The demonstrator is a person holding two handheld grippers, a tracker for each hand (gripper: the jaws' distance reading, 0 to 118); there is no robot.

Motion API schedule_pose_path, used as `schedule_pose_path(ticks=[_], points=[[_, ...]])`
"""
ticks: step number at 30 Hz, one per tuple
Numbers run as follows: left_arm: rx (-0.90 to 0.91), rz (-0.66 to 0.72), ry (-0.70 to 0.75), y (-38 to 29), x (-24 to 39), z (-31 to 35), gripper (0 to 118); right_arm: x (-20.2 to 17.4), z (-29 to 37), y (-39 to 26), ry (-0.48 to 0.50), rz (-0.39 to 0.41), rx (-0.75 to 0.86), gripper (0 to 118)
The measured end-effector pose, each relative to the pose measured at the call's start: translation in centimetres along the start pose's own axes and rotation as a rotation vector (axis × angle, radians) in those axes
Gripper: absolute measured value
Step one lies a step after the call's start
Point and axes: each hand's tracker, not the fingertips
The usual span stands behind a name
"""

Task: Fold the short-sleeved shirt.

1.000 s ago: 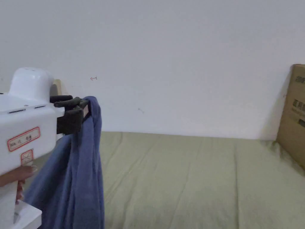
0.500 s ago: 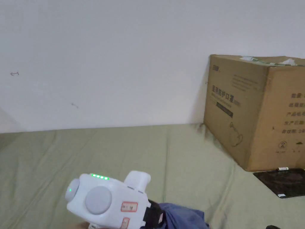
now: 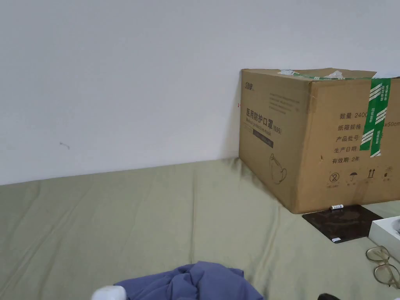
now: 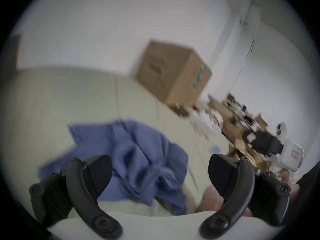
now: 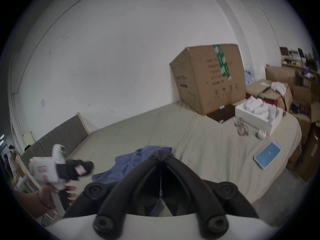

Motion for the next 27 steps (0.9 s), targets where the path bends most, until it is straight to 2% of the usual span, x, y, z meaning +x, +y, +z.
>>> schedule_pose_path(ticks=[2, 3, 4, 5, 7, 8, 10, 11, 14, 17, 19, 23, 25, 27], points=[[0.145, -0.060, 0.104, 1.1, 1.0, 3.9, 117, -1.0, 0.0, 0.5, 0.032, 0.037, 0.057, 0], [0.223, -0.084, 0.176, 1.4, 1.4, 5.8, 114, -2.7, 0.6, 1.4, 0.040, 0.056, 0.090, 0], [0.279, -0.089, 0.235, 1.5, 1.8, 7.7, 109, -3.6, 0.7, 1.6, 0.044, 0.074, 0.124, 0], [0.317, -0.078, 0.299, 1.4, 2.1, 8.9, 97, -4.4, 0.8, 1.7, 0.040, 0.085, 0.153, 0], [0.409, -0.075, 0.391, 0.3, 2.4, 11.4, 15, -5.3, 0.7, 1.8, 0.040, 0.095, 0.200, 0], [0.414, -0.076, 0.399, -0.4, 2.3, 12.3, 0, -5.7, 0.6, 1.7, 0.042, 0.095, 0.201, 0], [0.526, -0.022, 0.417, -2.4, 2.4, 14.7, 0, -6.9, 0.4, 1.5, 0.043, 0.099, 0.195, 0], [0.559, 0.008, 0.426, -2.8, 2.3, 15.7, 0, -6.3, -0.1, 1.2, 0.045, 0.101, 0.183, 0], [0.499, 0.005, 0.516, -2.6, 1.6, 16.4, 0, -6.8, -0.7, 0.9, 0.075, 0.102, 0.157, 0], [0.462, 0.009, 0.531, -1.9, 0.7, 16.0, 0, -7.0, -1.4, 0.7, 0.078, 0.111, 0.136, 0], [0.362, -0.015, 0.618, -0.7, -0.1, 14.5, 0, -7.0, -2.0, 0.5, 0.105, 0.100, 0.114, 0], [-0.086, 0.101, 0.458, 2.3, -6.4, 8.0, 0, -6.8, -2.8, 0.6, 0.130, 0.100, 0.099, 0], [-0.327, 0.113, 0.496, 2.4, -10.2, 3.2, 0, -6.5, -3.3, 0.6, 0.147, 0.109, 0.063, 0], [-0.383, 0.109, 0.571, 1.4, -13.2, -0.6, 0, -6.1, -3.9, 0.3, 0.149, 0.123, 0.036, 0]])
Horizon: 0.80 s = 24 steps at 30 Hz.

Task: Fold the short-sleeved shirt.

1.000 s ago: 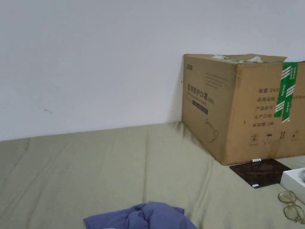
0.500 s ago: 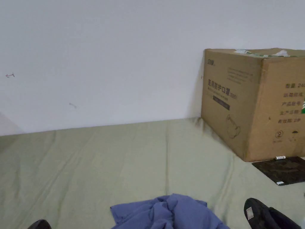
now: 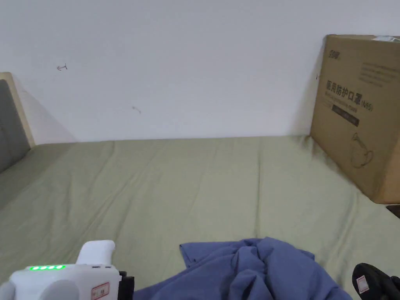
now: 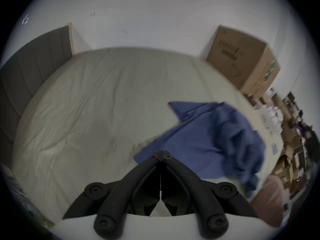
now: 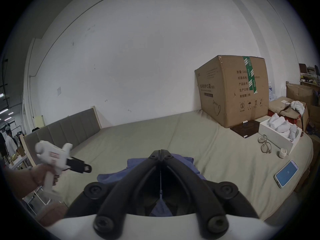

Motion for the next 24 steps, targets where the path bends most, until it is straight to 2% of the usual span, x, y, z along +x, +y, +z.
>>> schedule_pose_path(ticks=[1, 2, 3, 4, 5, 6, 7, 8, 9, 10, 11, 12, 13, 14, 15, 18, 20, 22, 24], points=[[-0.009, -0.024, 0.023, 0.2, -0.2, -2.1, 6, 0.2, -0.2, -0.1, -0.004, 0.006, -0.012, 0], [-0.018, -0.035, 0.022, -0.1, -0.5, -3.7, 30, 0.4, -0.5, -0.2, -0.008, 0.008, -0.022, 0], [-0.035, -0.052, 0.067, -0.2, -0.4, -5.5, 82, 0.7, -0.7, -0.4, -0.010, 0.005, -0.032, 0], [-0.075, -0.073, 0.119, -0.5, -0.2, -7.3, 112, 0.9, -1.0, -0.8, -0.015, -0.002, -0.045, 0], [-0.111, -0.085, 0.153, -0.8, -0.1, -8.6, 118, 1.1, -1.2, -1.0, -0.019, -0.008, -0.057, 0], [-0.118, -0.083, 0.163, -1.6, -0.3, -9.1, 111, 1.3, -1.5, -1.2, -0.024, -0.016, -0.069, 0], [-0.093, -0.072, 0.128, -1.7, 0.2, -9.9, 110, 1.5, -1.9, -1.4, -0.026, -0.021, -0.081, 0], [-0.102, -0.064, 0.116, -2.0, 0.7, -10.6, 113, 1.6, -2.2, -1.7, -0.029, -0.024, -0.092, 0], [-0.087, -0.095, 0.163, -2.4, 1.8, -10.9, 112, 1.7, -2.7, -2.0, -0.034, -0.022, -0.108, 0], [-0.031, -0.148, 0.192, -3.1, 2.2, -10.4, 104, 1.9, -3.2, -2.2, -0.040, -0.018, -0.122, 0], [-0.016, -0.182, 0.171, -3.2, 3.2, -9.6, 86, 1.9, -3.6, -2.4, -0.046, -0.016, -0.134, 0], [0.022, -0.199, 0.135, -3.4, 4.2, -8.7, 51, 1.9, -4.1, -2.6, -0.049, -0.018, -0.141, 0], [0.058, -0.213, 0.117, -3.6, 5.2, -8.0, 20, 1.9, -4.6, -2.8, -0.048, -0.020, -0.147, 0], [0.087, -0.235, 0.094, -4.3, 5.7, -7.3, 4, 1.8, -5.2, -2.9, -0.044, -0.022, -0.152, 0], [0.100, -0.246, 0.084, -4.4, 6.2, -6.9, 4, 1.7, -5.7, -2.8, -0.040, -0.021, -0.154, 0], [0.194, -0.163, -0.106, -4.7, 6.2, -3.8, 3, 1.7, -8.6, -1.8, -0.014, -0.010, -0.151, 0], [0.294, -0.120, -0.112, -4.9, 6.1, -1.4, 3, 2.2, -11.3, -0.5, 0.016, 0.021, -0.180, 0], [0.367, -0.103, -0.124, -5.2, 5.3, 0.7, 3, 3.1, -15.0, 1.3, 0.111, 0.009, -0.287, 0], [0.412, -0.108, -0.110, -5.4, 4.3, 2.7, 3, 4.0, -19.6, 2.7, 0.191, -0.057, -0.443, 0]])
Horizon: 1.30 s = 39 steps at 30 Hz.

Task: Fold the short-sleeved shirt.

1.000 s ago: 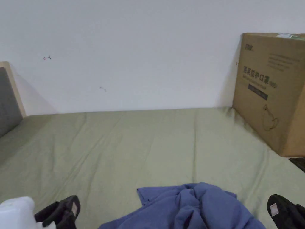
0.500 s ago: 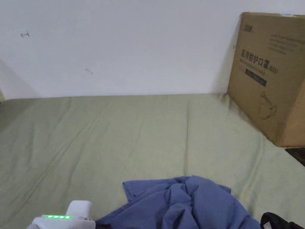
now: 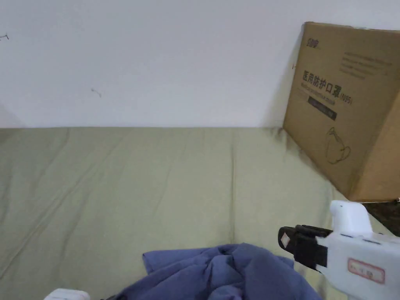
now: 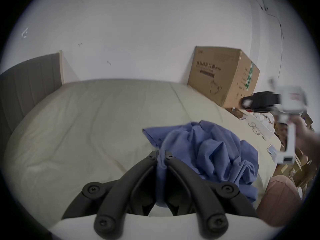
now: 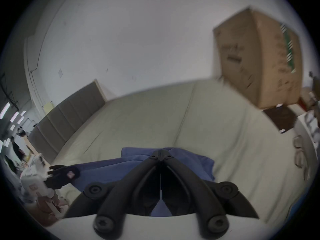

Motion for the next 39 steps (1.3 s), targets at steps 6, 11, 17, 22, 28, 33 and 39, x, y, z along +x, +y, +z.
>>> schedule_pose_path(ticks=[6, 11, 17, 22, 28, 33, 39], points=[[0.026, -0.086, 0.127, -1.0, -2.6, 1.6, 3, 5.7, -13.0, 4.8, -0.212, 0.039, -0.415, 118], [-0.048, 0.010, 0.124, -2.7, -4.6, 1.1, 4, 8.2, -19.4, 2.8, -0.292, 0.084, -0.587, 117], [-0.096, 0.076, 0.112, -3.4, -5.8, 0.5, 4, 4.9, -18.3, 1.9, -0.166, 0.195, -0.632, 17], [-0.034, 0.172, 0.083, -1.7, -6.0, 2.0, 3, 2.2, -12.0, 3.3, -0.037, 0.146, -0.447, 9], [0.047, -0.022, 0.089, 6.0, -5.7, 5.2, 3, 0.7, -1.9, 7.8, -0.055, 0.202, -0.189, 9], [0.190, -0.094, 0.065, 14.6, -5.4, 8.2, 3, -1.0, 5.9, 12.6, -0.022, 0.169, -0.016, 9], [0.291, -0.099, 0.090, 25.4, -4.9, 8.8, 3, -3.8, 11.2, 19.3, -0.063, 0.140, 0.147, 9]])
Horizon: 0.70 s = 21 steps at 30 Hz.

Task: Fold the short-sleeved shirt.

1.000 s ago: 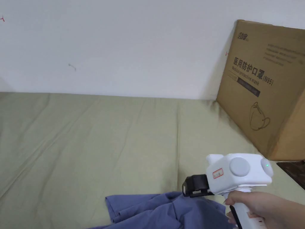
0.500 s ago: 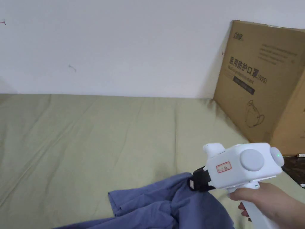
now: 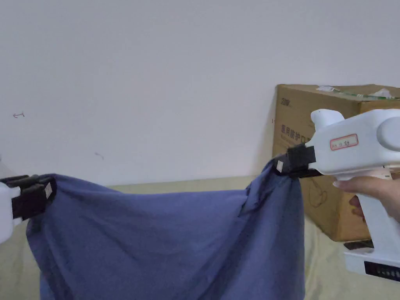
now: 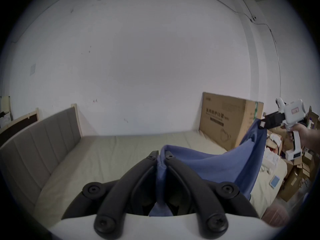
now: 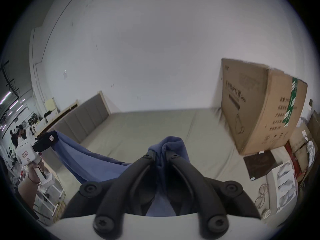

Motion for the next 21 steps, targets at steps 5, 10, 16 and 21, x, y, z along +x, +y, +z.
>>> schedule_pose_path(ticks=[5, 10, 16, 21], points=[[0.040, -0.017, 0.059, 6.2, -0.5, -4.1, 3, -0.3, -0.6, 6.2, -0.084, -0.015, 0.096, 9], [0.049, -0.015, 0.124, 9.8, -0.9, -9.6, 3, 0.3, -3.5, 11.8, -0.146, -0.061, 0.162, 9], [0.084, 0.015, 0.191, 11.3, -1.5, -15.3, 3, 1.3, -8.6, 15.0, -0.221, -0.018, 0.209, 9], [0.172, 0.030, 0.283, 9.9, -1.7, -17.4, 3, 1.4, -13.9, 12.8, -0.246, 0.004, 0.242, 9]])
